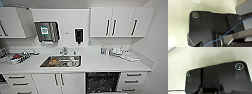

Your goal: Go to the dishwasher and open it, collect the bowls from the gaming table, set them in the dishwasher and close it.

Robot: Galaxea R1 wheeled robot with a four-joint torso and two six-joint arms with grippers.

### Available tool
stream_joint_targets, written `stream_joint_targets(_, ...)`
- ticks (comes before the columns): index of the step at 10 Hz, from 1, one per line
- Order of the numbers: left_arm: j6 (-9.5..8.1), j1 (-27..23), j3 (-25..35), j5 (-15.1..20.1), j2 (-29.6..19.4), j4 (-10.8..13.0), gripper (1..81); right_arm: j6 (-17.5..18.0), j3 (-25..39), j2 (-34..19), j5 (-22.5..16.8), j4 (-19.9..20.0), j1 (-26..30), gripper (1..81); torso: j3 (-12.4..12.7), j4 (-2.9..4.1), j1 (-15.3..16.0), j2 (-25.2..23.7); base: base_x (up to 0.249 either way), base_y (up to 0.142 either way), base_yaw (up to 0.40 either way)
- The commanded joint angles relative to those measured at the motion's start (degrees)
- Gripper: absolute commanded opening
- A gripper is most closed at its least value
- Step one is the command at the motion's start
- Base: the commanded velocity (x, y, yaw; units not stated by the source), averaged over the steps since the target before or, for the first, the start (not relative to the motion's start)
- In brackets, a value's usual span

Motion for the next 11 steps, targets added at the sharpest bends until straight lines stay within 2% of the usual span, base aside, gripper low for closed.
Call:
stream_joint_targets(1, -0.25, -1.62, 0.21, 2.75, -0.26, -0.36, 81.1, -0.32, 0.23, -0.02, -2.34, -0.99, 3.14, 81.1, 4.65, 0.0, -3.63, 5.61, 0.0, 0.0, 0.0)
stream_joint_targets(2, -0.25, -1.53, 0.21, 2.74, -0.17, -0.36, 81.1, -0.32, 0.23, -0.02, -2.34, -1.17, 3.23, 81.1, 1.79, 0.0, -4.87, 7.48, 0.0, 0.0, 0.0)
stream_joint_targets(3, -0.25, -1.45, 0.21, 2.66, -0.08, -0.36, 81.1, -0.32, 0.23, -0.11, -2.34, -1.26, 3.31, 81.1, 3.15, 0.0, -5.84, 8.9, 0.0, 0.0, 0.0)
stream_joint_targets(5, -0.25, -1.36, 0.21, 2.57, 0.01, -0.36, 81.1, -0.32, 0.32, -0.02, -2.34, -1.26, 3.32, 81.1, 4.02, 0.0, -7.81, 11.91, 0.0, 0.0, 0.0)
stream_joint_targets(8, -0.25, -1.35, 0.21, 2.57, 0.01, -0.44, 81.1, -0.32, 0.32, -0.02, -2.34, -1.26, 3.23, 81.1, 4.13, 0.0, -11.56, 17.7, 0.0, 0.0, 0.0)
stream_joint_targets(9, -0.25, -1.36, 0.21, 2.57, 0.01, -0.44, 81.1, -0.32, 0.32, -0.02, -2.34, -1.26, 3.22, 81.1, 4.13, 0.0, -9.18, 13.99, 0.0, 0.0, 0.0)
stream_joint_targets(10, -0.25, -1.36, 0.21, 2.57, 0.01, -0.44, 81.1, -0.32, 0.41, -0.02, -2.34, -1.26, 3.14, 81.1, 4.13, 0.0, -10.1, 15.41, 0.0, 0.0, 0.0)
stream_joint_targets(11, -0.25, -1.35, 0.21, 2.57, 0.01, -0.44, 81.1, -0.32, 0.41, -0.02, -2.34, -1.26, 3.14, 81.1, 7.48, 0.0, -10.38, 15.76, 0.0, 0.0, 0.0)
